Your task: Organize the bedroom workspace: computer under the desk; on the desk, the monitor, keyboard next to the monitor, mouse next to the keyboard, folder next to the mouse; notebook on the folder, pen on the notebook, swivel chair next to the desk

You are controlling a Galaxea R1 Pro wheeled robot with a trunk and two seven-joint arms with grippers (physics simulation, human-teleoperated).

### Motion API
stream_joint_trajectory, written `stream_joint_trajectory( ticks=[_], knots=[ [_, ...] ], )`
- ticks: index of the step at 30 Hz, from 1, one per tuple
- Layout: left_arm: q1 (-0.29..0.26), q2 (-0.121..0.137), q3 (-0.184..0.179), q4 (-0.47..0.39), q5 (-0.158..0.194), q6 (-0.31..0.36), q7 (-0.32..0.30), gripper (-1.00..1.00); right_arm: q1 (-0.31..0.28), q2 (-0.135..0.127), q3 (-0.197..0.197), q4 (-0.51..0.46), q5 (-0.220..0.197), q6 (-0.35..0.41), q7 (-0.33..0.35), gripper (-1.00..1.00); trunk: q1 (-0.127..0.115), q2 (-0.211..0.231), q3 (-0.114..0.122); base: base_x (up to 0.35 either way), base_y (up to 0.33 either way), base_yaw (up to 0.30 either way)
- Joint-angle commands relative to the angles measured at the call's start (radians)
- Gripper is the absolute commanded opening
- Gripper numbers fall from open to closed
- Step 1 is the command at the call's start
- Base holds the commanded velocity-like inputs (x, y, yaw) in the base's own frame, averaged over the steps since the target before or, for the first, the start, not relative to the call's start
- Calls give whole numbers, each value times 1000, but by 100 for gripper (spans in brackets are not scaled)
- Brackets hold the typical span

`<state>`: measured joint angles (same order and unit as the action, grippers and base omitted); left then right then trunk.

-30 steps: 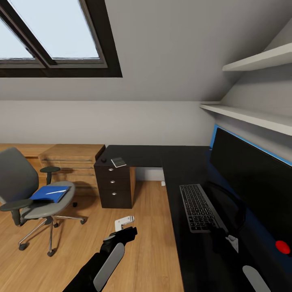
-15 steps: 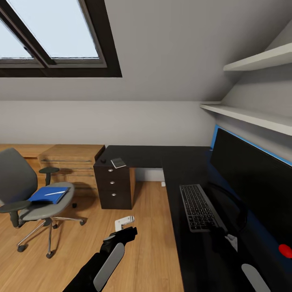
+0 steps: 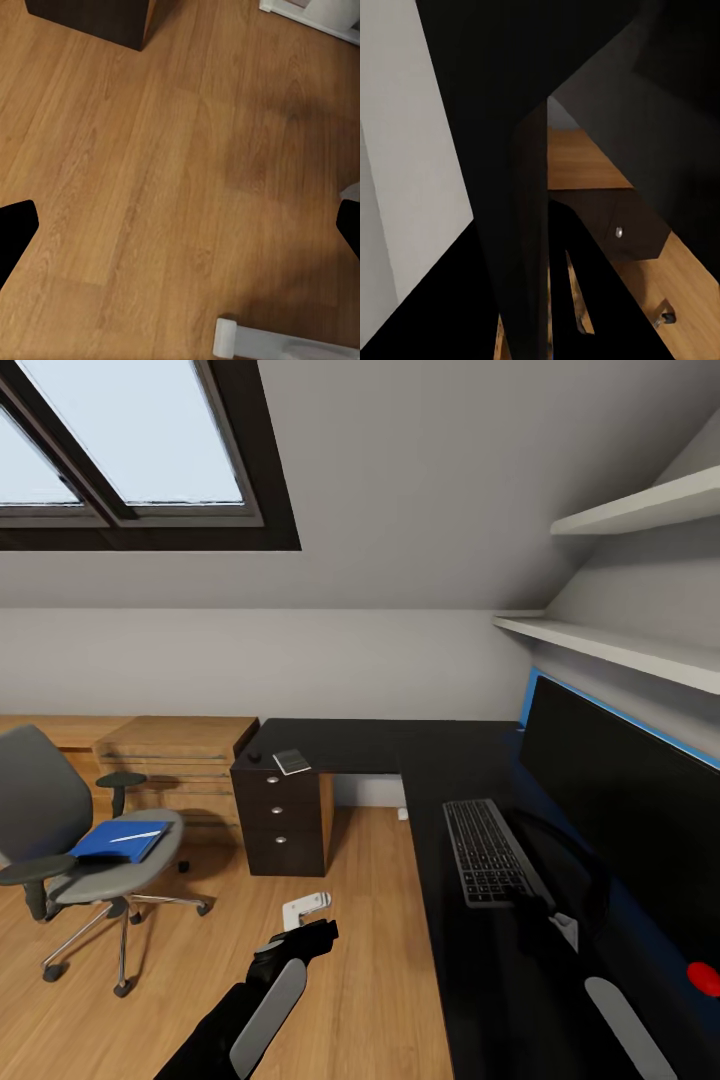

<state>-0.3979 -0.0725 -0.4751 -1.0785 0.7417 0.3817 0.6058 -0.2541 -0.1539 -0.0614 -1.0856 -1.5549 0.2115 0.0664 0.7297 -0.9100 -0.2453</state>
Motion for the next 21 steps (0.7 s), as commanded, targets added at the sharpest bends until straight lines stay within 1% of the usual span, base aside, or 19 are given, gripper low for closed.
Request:
stream_joint_trajectory(
  ticks=[1,4,6,15,16,21],
  knots=[
    [-1,0,-1,-1,7,2,8,100,-6,0,-1,6,-8,5,5,-100,0,-1,-1,0,0,0],
    [-1,2,-1,-1,7,2,8,100,-32,-1,-1,36,-8,6,4,-100,0,-1,-1,0,0,0],
    [-1,2,-1,-1,7,2,8,100,-37,-2,-1,42,-8,7,4,-100,0,-1,-1,0,0,0],
    [-1,2,0,-1,5,2,8,100,-43,-2,0,48,-8,6,4,-100,0,-1,-1,0,0,0],
    [-1,2,0,-1,5,2,9,100,-43,-2,0,48,-8,6,4,100,0,-1,-1,0,0,0],
    [-1,5,0,-1,5,2,8,100,-44,-3,0,49,-8,6,4,100,0,-1,-1,0,0,0]
  ],
)
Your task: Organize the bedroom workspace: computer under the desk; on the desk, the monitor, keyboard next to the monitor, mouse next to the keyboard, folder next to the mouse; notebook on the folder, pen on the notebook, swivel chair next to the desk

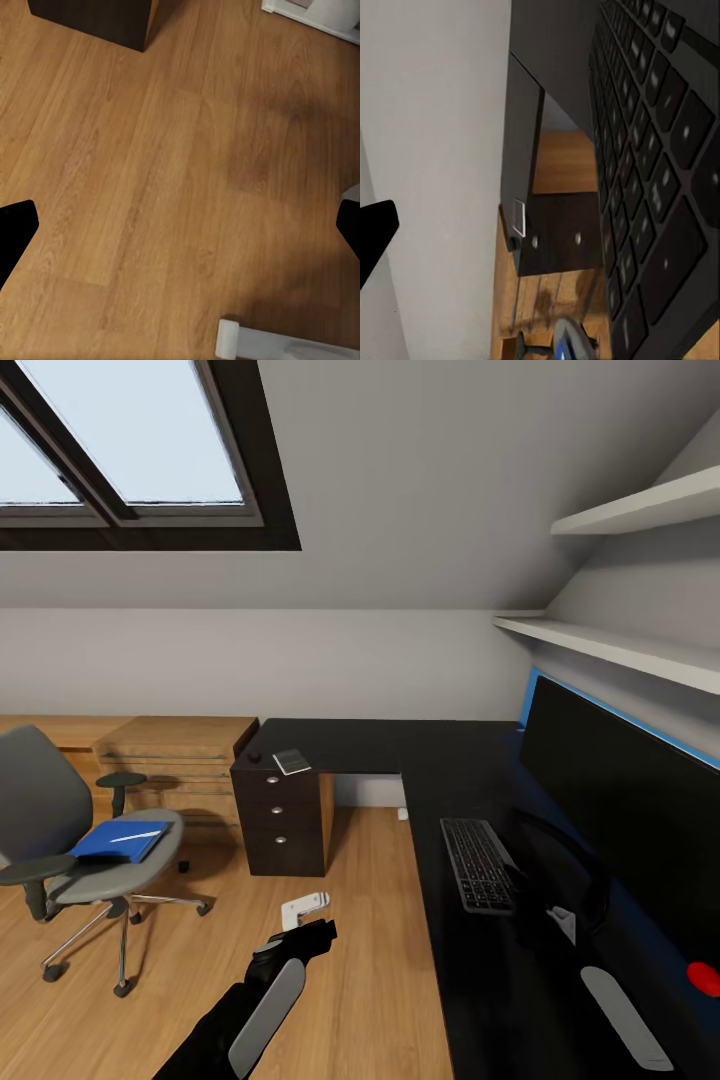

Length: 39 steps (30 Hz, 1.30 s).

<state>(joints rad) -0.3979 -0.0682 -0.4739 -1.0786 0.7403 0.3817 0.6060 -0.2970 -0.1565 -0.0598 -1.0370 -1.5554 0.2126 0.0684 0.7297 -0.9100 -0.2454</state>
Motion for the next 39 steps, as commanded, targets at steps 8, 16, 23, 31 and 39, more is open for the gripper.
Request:
stream_joint_trajectory(
  ticks=[8,16,23,31,39],
  knots=[
    [-1,1,-3,-1,7,2,8,100,-1,1,-3,0,-8,4,2,100,0,-1,-1,0,0,0],
    [-1,1,-3,-1,7,2,8,100,-1,3,-3,0,-8,4,3,100,0,-1,-1,-32,-138,0],
    [-1,1,-3,-1,7,2,8,100,-1,2,-1,0,-8,4,4,100,0,-1,-1,-4,-20,0],
    [-1,1,-3,-1,7,2,8,100,-1,2,1,-1,-8,4,5,100,0,-1,-1,-166,-1,0],
    [-1,1,-3,-1,7,2,8,100,-1,2,1,-1,-8,4,7,100,0,-1,-1,-326,0,0]
  ],
)
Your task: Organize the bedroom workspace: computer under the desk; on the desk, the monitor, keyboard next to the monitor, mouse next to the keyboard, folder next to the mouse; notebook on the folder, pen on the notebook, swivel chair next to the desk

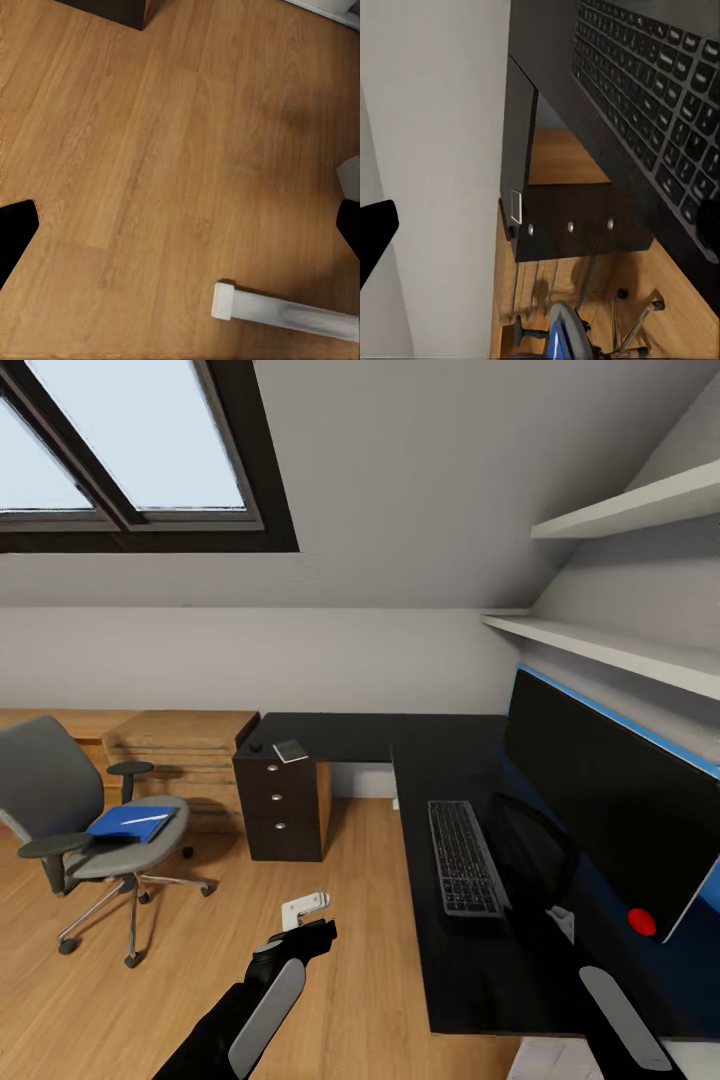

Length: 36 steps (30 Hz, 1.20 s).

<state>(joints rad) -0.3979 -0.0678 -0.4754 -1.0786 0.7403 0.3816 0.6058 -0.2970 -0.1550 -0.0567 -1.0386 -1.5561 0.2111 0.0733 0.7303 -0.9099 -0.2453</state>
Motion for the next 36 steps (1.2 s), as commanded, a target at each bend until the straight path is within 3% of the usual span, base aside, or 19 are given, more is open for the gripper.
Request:
stream_joint_trajectory(
  ticks=[1,24,34,36],
  knots=[
    [-1,0,-2,-1,7,2,8,100,-1,0,-2,0,-7,5,2,100,0,-1,-1,-333,0,0],
    [-1,0,0,-1,7,3,8,100,-1,2,0,3,-3,5,2,100,0,-1,-1,-334,0,0],
    [-1,2,5,2,4,1,13,100,-1,4,5,17,54,5,1,100,0,-1,-1,-334,-5,0],
    [-1,3,5,4,4,1,14,100,-1,2,14,26,84,7,1,100,0,-1,-1,-334,-55,0]
  ],
)
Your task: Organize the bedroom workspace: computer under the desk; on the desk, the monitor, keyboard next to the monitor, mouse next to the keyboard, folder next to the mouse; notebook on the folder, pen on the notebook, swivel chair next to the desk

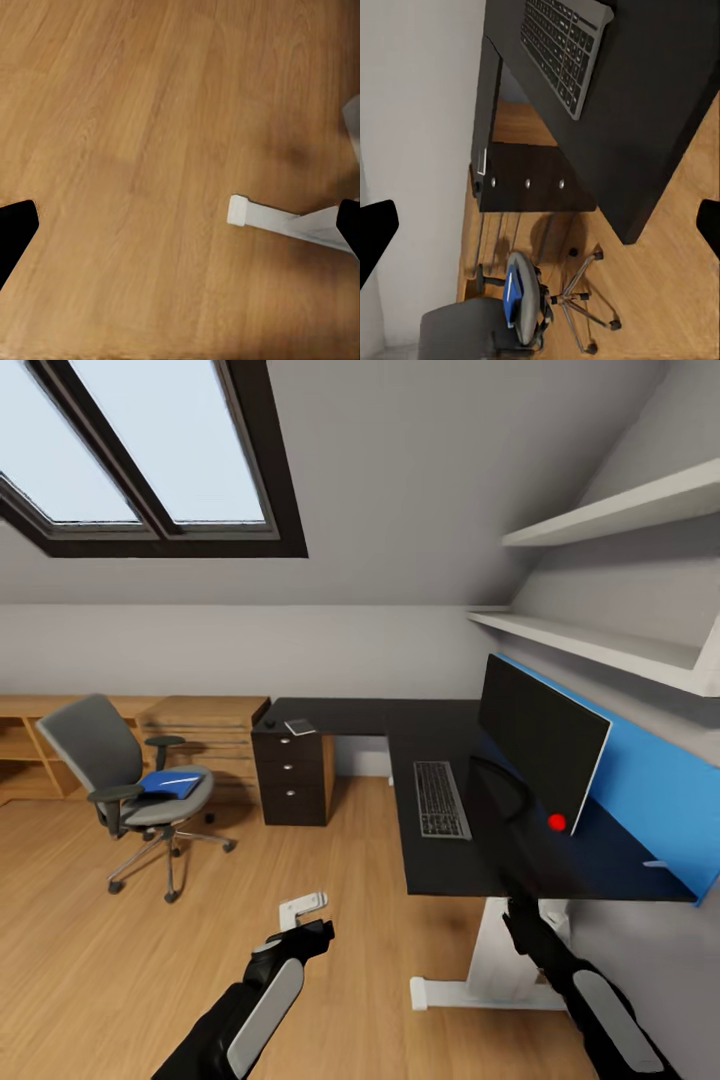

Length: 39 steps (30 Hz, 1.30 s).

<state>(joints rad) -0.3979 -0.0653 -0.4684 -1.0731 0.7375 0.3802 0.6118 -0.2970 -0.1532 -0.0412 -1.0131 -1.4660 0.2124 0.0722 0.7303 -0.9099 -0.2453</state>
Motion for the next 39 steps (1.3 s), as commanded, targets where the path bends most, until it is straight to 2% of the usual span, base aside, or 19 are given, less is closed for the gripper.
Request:
stream_joint_trajectory(
  ticks=[1,2,5,6,9,10,12,13,14,15,18,21,26,27,30,34,36,38,39],
  knots=[
    [-1,0,-2,1,7,2,8,100,-1,-1,5,2,11,6,2,100,0,-1,-1,-334,-66,0],
    [-1,0,-1,7,7,2,8,100,-1,-2,21,5,57,7,2,100,0,-1,-1,-334,-77,0],
    [-1,0,-2,20,7,2,6,100,-1,-3,48,7,149,8,1,100,0,-1,-1,-334,-87,0],
    [-1,-1,-3,32,7,1,6,100,0,-2,64,9,218,10,1,100,0,-1,-1,-334,-101,0],
    [-1,-3,-4,53,7,-1,6,100,0,1,86,10,315,12,0,100,0,-1,-1,-334,-107,0],
    [-1,-3,-4,66,6,-3,6,100,0,5,103,10,367,13,0,100,0,-1,-1,-332,-113,0],
    [-1,-3,-4,75,7,-4,6,100,1,14,125,12,407,12,0,100,0,-1,-1,-315,-116,0],
    [-1,-2,-4,83,8,-5,5,100,2,26,155,15,436,10,-1,100,0,-1,-1,-244,-95,0],
    [-1,-2,-4,88,8,-5,5,100,3,33,170,18,448,8,-2,100,0,-1,-1,-201,-76,0],
    [-1,-2,-5,106,9,-6,5,100,5,48,199,34,466,-1,-4,100,0,-1,-1,-129,-49,0],
    [-1,-4,-7,184,7,-26,4,100,8,67,240,109,505,-53,-6,100,0,-1,-1,-70,-27,0],
    [-1,-5,-9,235,7,-64,4,100,8,73,251,166,519,-80,-3,100,0,-1,-1,-27,-10,0],
    [-1,-4,-10,365,7,-191,-1,100,9,78,265,299,549,-114,1,100,-12,20,8,-8,-3,0],
    [-1,-3,-10,401,8,-224,-2,100,9,77,271,327,567,-118,1,100,-16,27,11,-3,-1,0],
    [-1,-2,-10,458,7,-259,-5,100,9,75,284,353,611,-121,2,100,-27,48,21,-2,-1,0],
    [-1,-2,-10,599,6,-300,-19,100,9,74,296,390,738,-143,2,100,-43,76,33,0,0,0],
    [-1,-2,-10,644,6,-313,-36,100,9,74,297,408,774,-167,1,100,-50,90,39,0,0,0],
    [-1,-2,-10,711,4,-340,-81,100,9,74,298,444,829,-218,2,100,-58,104,46,0,0,0],
    [-1,-3,-10,789,1,-393,-165,100,9,75,299,489,902,-286,2,100,-62,111,49,0,0,0]
  ],
)
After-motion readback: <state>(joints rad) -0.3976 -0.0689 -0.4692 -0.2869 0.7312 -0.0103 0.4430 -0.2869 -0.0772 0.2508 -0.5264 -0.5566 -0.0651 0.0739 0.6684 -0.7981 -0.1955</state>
